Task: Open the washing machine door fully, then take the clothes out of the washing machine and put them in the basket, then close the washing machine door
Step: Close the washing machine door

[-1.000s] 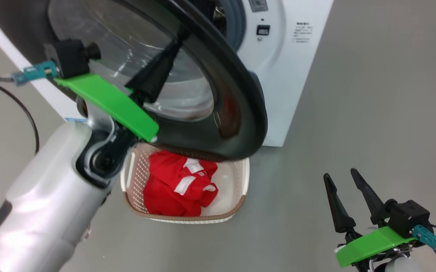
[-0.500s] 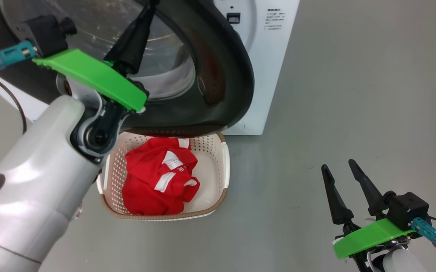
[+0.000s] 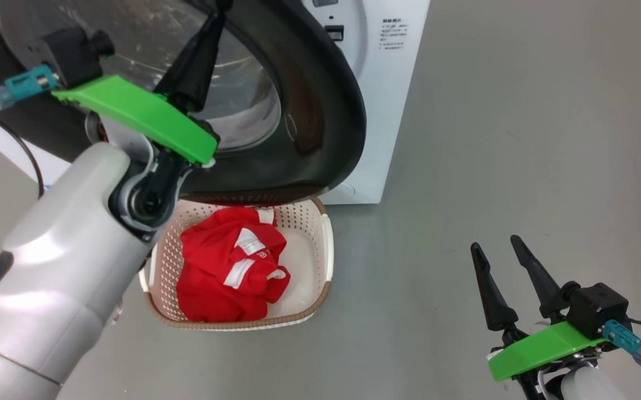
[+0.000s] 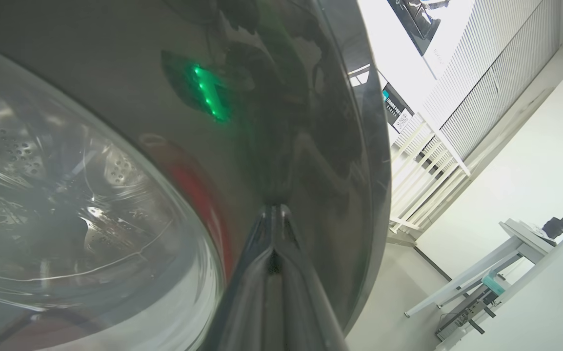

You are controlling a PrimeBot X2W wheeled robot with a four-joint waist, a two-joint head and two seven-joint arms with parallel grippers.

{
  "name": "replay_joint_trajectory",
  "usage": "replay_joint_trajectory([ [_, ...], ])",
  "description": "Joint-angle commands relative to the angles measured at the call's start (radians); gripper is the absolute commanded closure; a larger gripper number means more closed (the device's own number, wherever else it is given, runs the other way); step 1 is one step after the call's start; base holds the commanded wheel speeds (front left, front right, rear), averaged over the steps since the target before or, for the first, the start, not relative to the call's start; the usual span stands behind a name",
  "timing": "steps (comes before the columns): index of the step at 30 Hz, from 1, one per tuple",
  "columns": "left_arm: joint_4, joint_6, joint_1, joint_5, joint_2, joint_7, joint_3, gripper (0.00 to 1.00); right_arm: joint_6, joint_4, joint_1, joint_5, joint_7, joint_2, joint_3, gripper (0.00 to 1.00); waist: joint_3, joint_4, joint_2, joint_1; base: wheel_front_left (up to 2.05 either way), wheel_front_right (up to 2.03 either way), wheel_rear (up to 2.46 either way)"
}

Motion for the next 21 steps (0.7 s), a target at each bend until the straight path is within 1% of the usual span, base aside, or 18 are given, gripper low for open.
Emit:
replay_joint_trajectory([
  [1, -0.014, -0.007, -0.009, -0.007, 0.037, -0.010, 0.024, 1.00, 0.005, -0.021, -0.014, -0.011, -0.006, 0.001, 0.023, 0.00, -0.005, 0.006, -0.0001, 0.0000, 0.00, 0.00, 0.00],
  [4, -0.020, -0.007, 0.023, -0.017, 0.042, -0.012, 0.016, 1.00, 0.005, -0.020, -0.006, -0.013, -0.006, 0.000, 0.021, 0.00, -0.020, 0.016, -0.0001, 0.0000, 0.00, 0.00, 0.00],
  [7, -0.022, -0.007, 0.059, -0.005, 0.049, -0.013, 0.004, 1.00, 0.005, -0.021, 0.004, -0.015, -0.006, -0.003, 0.018, 0.00, -0.034, 0.028, -0.0001, 0.0000, 0.00, 0.00, 0.00],
  [11, -0.035, -0.007, 0.119, 0.032, 0.055, -0.013, 0.029, 0.99, 0.005, -0.023, 0.017, -0.016, -0.006, -0.008, 0.013, 0.00, -0.050, 0.045, -0.0001, 0.0000, 0.00, 0.00, 0.00],
  [12, -0.037, -0.007, 0.137, 0.045, 0.056, -0.013, 0.039, 0.96, 0.005, -0.023, 0.020, -0.016, -0.006, -0.010, 0.011, 0.00, -0.055, 0.050, -0.0001, 0.0000, 0.00, 0.00, 0.00],
  [15, -0.048, -0.007, 0.197, 0.079, 0.056, -0.013, 0.081, 0.73, 0.005, -0.023, 0.029, -0.015, -0.006, -0.014, 0.006, 0.00, -0.069, 0.061, -0.0001, 0.0000, 0.00, 0.00, 0.00],
  [16, -0.052, -0.007, 0.219, 0.093, 0.057, -0.013, 0.095, 0.67, 0.005, -0.022, 0.032, -0.014, -0.006, -0.015, 0.005, 0.00, -0.074, 0.064, -0.0001, 0.0000, 0.00, 0.00, 0.00],
  [18, -0.057, -0.007, 0.263, 0.123, 0.058, -0.013, 0.127, 0.56, 0.005, -0.021, 0.039, -0.012, -0.006, -0.018, 0.002, 0.00, -0.084, 0.070, -0.0001, 0.0000, 0.00, 0.00, 0.00],
  [20, -0.058, -0.007, 0.308, 0.164, 0.060, -0.013, 0.166, 0.48, 0.005, -0.022, 0.046, -0.011, -0.006, -0.020, 0.000, 0.00, -0.093, 0.075, -0.0001, 0.0000, 0.00, 0.00, 0.00],
  [21, -0.059, -0.007, 0.331, 0.182, 0.059, -0.013, 0.188, 0.38, 0.005, -0.022, 0.050, -0.011, -0.006, -0.022, -0.001, 0.00, -0.098, 0.077, -0.0001, 0.0000, 0.00, 0.00, 0.00],
])
